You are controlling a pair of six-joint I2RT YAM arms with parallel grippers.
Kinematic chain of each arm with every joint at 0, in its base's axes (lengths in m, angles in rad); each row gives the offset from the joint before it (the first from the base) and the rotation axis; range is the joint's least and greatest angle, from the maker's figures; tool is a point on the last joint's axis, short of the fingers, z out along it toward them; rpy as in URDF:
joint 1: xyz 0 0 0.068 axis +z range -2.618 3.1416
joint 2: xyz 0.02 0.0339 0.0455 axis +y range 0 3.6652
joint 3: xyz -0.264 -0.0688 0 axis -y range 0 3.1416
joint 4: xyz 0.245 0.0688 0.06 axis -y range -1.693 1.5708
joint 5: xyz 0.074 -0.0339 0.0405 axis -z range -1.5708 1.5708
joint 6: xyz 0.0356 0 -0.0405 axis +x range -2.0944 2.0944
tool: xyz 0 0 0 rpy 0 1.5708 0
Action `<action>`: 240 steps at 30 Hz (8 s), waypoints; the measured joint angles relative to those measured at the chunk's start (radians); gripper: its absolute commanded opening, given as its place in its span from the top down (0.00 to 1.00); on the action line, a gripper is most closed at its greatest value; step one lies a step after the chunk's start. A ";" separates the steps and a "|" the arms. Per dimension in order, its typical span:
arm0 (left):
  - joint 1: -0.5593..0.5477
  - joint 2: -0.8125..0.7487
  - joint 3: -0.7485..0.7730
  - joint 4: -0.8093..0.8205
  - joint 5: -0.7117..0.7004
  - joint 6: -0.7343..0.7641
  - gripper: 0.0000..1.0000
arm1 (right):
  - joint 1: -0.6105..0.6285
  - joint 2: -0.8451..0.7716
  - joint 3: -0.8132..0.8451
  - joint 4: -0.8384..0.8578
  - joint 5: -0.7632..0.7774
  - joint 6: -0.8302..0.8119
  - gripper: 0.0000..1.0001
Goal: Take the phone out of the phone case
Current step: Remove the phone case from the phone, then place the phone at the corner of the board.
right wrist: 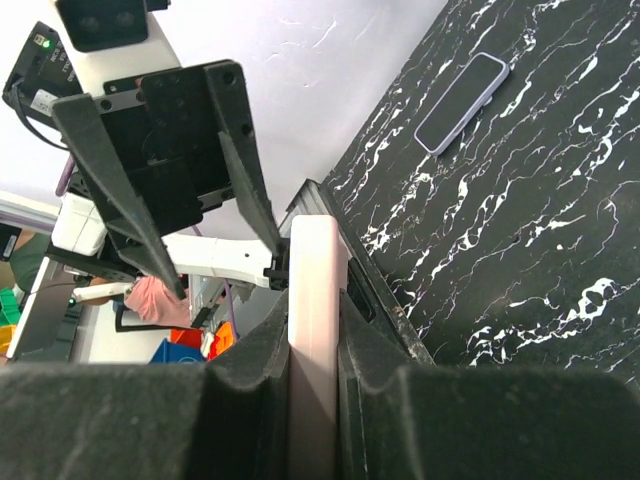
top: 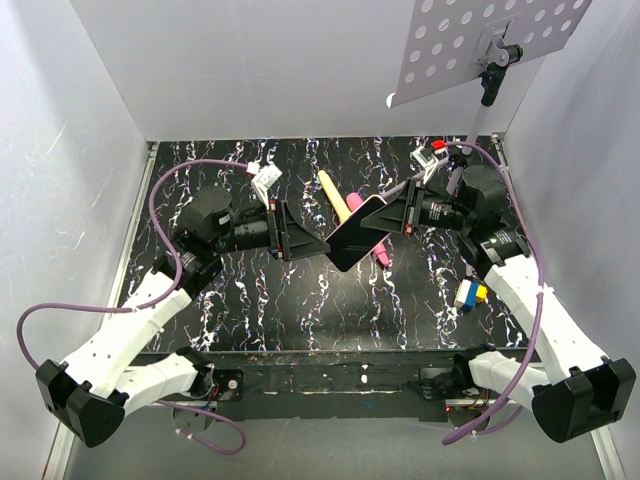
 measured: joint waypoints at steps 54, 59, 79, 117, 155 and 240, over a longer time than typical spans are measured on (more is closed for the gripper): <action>0.009 0.211 -0.068 0.296 0.352 -0.221 0.94 | 0.023 0.102 0.013 0.210 -0.288 -0.017 0.99; 0.014 0.203 -0.083 0.333 0.367 -0.258 1.00 | 0.038 0.128 0.044 0.179 -0.296 -0.031 0.99; 0.000 -0.004 -0.109 0.170 -0.066 -0.287 1.00 | 0.076 0.013 0.013 0.007 0.020 0.039 0.16; 0.039 -0.091 -0.317 0.393 -0.349 -0.659 1.00 | 0.231 0.056 -0.378 0.753 0.185 0.481 0.62; 0.061 -0.094 -0.332 0.460 -0.324 -0.713 1.00 | 0.261 0.163 -0.309 0.779 0.220 0.494 0.67; 0.680 1.151 0.238 0.531 -1.294 -0.879 0.77 | 0.309 -0.108 -0.205 -0.524 0.566 -0.265 0.99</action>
